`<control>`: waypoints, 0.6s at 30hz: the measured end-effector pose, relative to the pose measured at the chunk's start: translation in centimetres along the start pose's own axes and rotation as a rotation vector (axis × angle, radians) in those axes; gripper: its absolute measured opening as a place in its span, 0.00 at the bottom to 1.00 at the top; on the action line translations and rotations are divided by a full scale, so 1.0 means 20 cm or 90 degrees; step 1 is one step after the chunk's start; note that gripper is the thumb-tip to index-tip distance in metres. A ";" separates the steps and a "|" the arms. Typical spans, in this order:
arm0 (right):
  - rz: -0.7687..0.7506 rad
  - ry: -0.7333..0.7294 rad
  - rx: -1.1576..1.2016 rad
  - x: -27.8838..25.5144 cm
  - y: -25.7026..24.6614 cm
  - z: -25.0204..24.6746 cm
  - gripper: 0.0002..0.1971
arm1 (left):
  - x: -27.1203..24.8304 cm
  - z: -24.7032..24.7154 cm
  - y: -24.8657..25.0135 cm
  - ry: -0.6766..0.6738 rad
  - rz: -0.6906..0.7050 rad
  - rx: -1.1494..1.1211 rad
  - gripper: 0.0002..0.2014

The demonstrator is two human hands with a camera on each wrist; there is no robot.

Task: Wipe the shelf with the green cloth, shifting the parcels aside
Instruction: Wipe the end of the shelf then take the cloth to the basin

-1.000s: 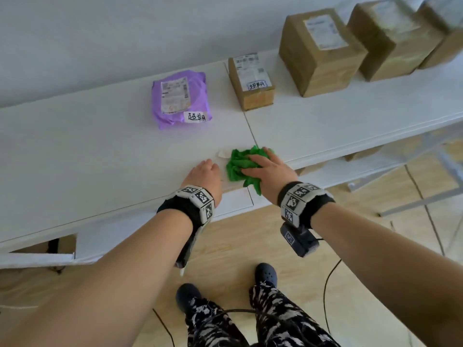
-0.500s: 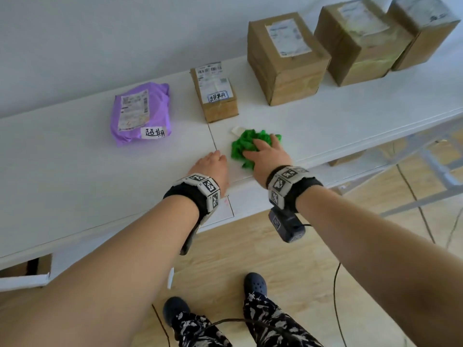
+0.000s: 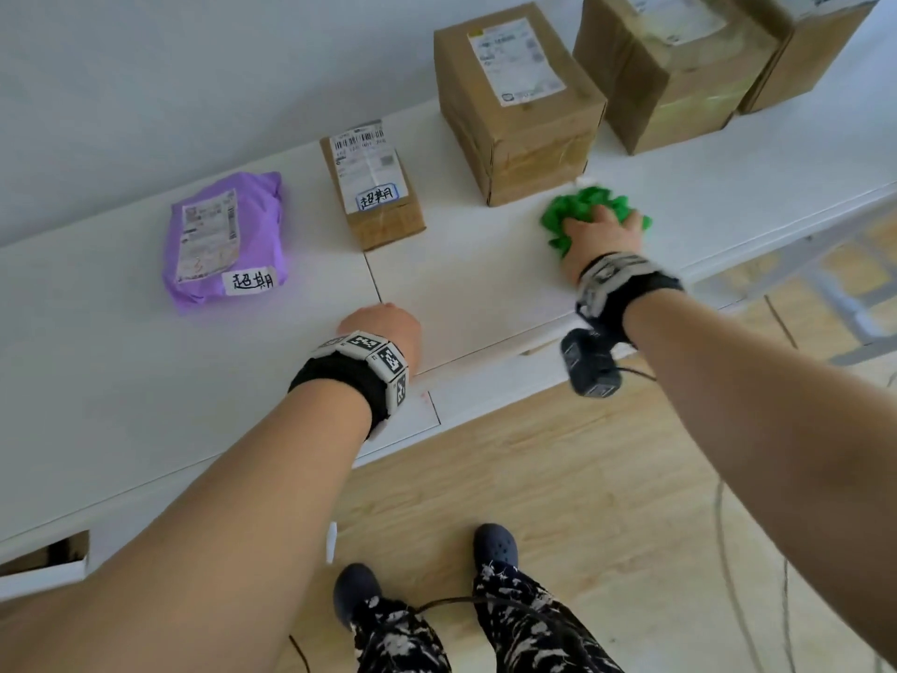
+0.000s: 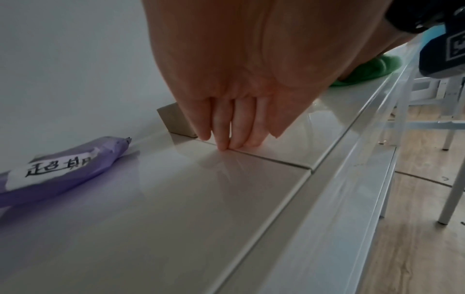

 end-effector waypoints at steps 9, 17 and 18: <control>-0.381 -0.027 -0.013 -0.47 -0.46 0.24 0.28 | 0.00 0.00 -0.03 -0.015 0.000 -0.005 0.23; 0.087 0.059 0.075 -0.36 0.15 0.06 0.27 | 0.01 0.01 -0.01 0.026 0.036 0.052 0.22; 0.107 0.062 0.072 -0.37 0.10 0.07 0.27 | 0.02 0.01 -0.01 0.031 0.038 0.049 0.22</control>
Point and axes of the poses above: each hand's wrist, its own x-axis towards the middle knuckle, its own z-axis out of the palm, y = z × x, the point moved 5 cm from there along x, towards the middle knuckle, and after that the axes turned 13 degrees about -z, right-handed, at the moved point
